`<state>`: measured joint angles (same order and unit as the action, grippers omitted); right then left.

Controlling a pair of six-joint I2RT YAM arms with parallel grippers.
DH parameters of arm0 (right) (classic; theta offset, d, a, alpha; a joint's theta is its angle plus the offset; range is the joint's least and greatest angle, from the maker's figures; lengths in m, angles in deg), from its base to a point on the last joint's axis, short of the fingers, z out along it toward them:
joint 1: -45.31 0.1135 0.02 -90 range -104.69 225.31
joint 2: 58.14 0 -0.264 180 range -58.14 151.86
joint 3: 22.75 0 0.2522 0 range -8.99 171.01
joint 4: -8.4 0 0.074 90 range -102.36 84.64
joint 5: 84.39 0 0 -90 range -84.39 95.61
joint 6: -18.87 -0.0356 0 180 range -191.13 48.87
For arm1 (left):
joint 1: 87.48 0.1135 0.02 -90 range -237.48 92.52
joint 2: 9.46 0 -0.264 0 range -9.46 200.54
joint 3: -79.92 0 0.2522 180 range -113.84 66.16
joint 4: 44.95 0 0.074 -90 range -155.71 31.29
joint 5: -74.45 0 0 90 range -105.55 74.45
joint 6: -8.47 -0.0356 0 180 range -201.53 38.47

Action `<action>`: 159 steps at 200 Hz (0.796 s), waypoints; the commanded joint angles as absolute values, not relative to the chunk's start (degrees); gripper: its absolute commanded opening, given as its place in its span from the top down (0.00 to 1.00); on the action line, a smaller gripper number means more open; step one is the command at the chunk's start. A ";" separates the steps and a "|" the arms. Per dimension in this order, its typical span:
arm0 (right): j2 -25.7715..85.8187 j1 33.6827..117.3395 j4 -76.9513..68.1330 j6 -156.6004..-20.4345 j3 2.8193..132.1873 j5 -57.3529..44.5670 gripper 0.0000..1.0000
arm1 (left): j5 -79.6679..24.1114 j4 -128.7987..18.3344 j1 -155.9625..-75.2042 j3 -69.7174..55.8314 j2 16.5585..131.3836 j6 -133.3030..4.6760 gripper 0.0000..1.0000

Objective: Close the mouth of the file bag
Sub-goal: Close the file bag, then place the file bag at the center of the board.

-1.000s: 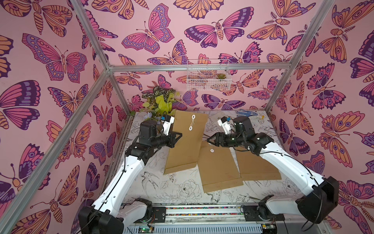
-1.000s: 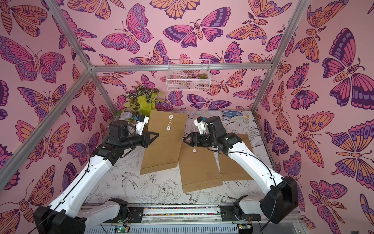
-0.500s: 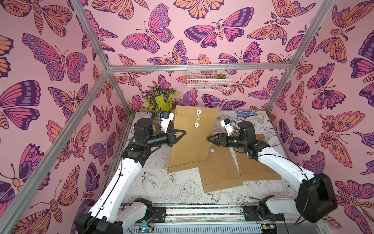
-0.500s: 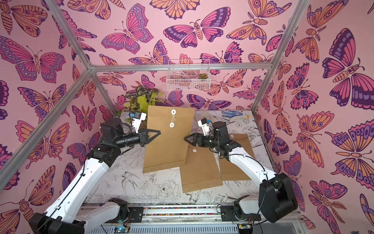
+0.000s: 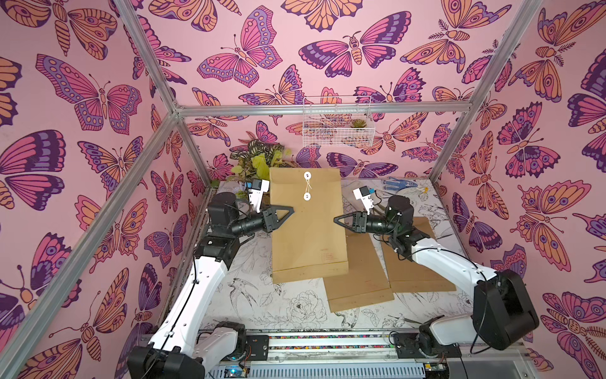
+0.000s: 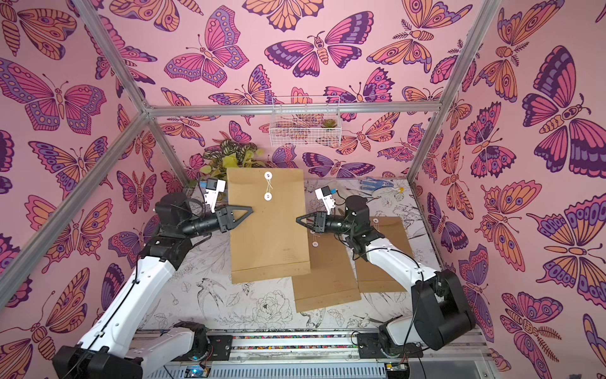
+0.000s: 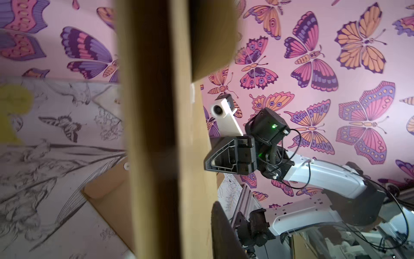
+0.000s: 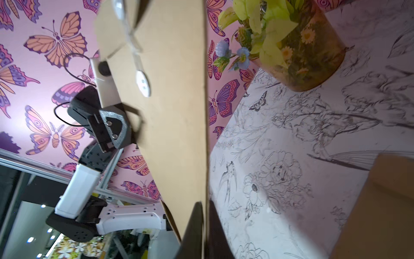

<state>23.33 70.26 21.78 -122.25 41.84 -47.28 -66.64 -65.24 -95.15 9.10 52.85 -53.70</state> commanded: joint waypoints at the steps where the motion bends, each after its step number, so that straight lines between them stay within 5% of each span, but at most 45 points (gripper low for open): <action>1: 23.29 72.46 25.12 -126.90 41.19 -44.93 1.00 | -58.87 -75.00 -93.29 11.12 49.60 -57.20 0.65; 54: 25.33 80.39 20.76 -133.39 35.23 -34.68 1.00 | -29.62 -97.60 -88.45 11.79 39.48 -66.23 0.49; 126: 50.42 93.90 8.10 -135.78 49.37 -13.88 1.00 | -33.25 -98.06 -90.83 14.10 35.91 -66.02 0.45; 159: 53.29 94.54 -1.02 -132.87 54.57 -9.94 1.00 | -31.63 -96.61 -93.75 16.07 34.54 -65.46 0.44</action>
<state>54.19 94.50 6.54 -134.16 50.93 -16.52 -33.07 -96.71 -92.22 14.17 35.91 -65.00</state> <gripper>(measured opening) 0.055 0.560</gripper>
